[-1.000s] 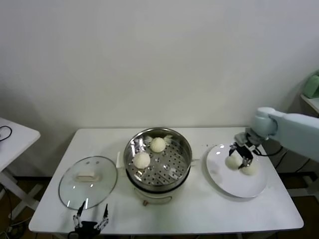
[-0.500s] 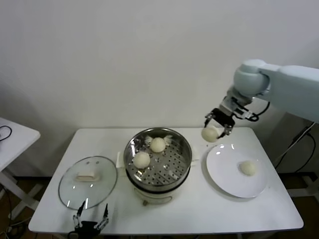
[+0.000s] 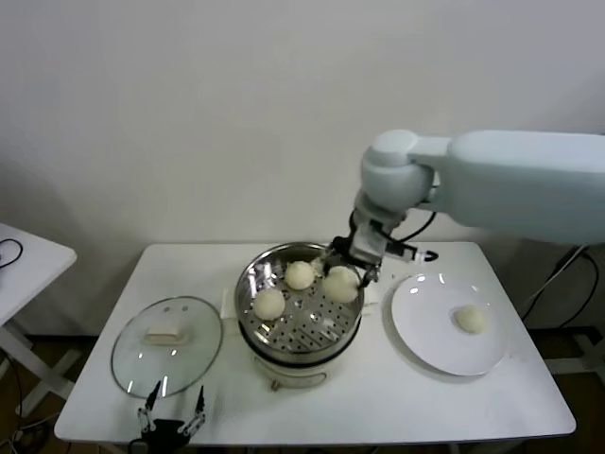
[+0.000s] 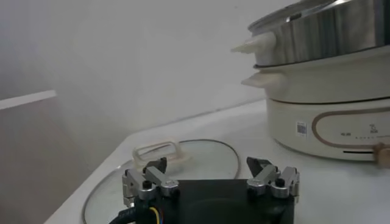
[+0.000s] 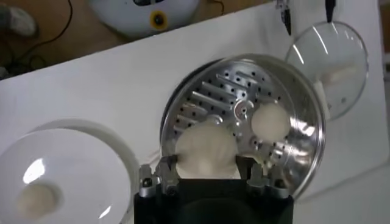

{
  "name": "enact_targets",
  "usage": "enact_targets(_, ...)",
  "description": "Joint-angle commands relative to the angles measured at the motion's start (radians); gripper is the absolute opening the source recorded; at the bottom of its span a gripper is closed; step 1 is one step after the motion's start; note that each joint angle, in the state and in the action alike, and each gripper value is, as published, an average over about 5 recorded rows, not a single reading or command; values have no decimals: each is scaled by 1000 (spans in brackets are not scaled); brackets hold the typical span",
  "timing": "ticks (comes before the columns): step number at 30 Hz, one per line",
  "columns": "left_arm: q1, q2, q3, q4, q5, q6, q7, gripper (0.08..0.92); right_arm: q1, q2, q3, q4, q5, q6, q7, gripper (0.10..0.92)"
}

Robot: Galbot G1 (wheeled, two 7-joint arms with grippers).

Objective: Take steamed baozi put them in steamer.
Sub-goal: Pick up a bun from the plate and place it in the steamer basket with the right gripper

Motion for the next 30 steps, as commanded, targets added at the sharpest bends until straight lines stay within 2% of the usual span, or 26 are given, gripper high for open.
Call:
enact_targets(1, -1, 0, -2, 2, 0, 1, 0, 823, -187, 193, 23, -27, -118, 2, 29, 661)
enact_targets(12, -6, 4, -8, 11, -4, -1, 0, 823, -275, 281, 24, -122, -199, 11, 31, 662)
enact_targets(27, -7, 3, -10, 15, -6, -5, 0, 823, -271, 273, 21, -136, -227, 21, 32, 661)
enact_targets(30, -6, 2, -10, 12, -5, -5, 0, 823, -260, 262, 22, -134, -222, 25, 42, 688)
